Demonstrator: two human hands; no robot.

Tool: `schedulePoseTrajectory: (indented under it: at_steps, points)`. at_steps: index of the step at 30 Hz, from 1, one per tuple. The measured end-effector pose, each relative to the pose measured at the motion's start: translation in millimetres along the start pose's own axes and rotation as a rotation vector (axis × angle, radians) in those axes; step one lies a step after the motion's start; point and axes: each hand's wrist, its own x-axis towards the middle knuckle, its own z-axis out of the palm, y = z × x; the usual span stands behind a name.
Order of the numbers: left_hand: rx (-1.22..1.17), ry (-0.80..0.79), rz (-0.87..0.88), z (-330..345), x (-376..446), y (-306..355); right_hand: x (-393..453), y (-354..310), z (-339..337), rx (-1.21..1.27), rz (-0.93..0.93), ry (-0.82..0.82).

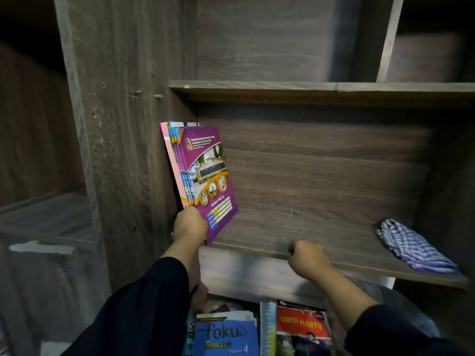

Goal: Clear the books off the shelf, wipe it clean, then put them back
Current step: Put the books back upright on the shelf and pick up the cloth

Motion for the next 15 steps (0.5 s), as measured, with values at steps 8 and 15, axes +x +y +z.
schedulePoseTrajectory:
  at_steps: [8, 15]
  points:
    - [0.059, -0.298, -0.055, -5, -27, -13, -19, -9, 15, 0.176, -0.097, 0.123]
    - [0.287, -0.567, -0.166, 29, -40, -71, -45, -24, 100, 0.315, -0.127, -0.191]
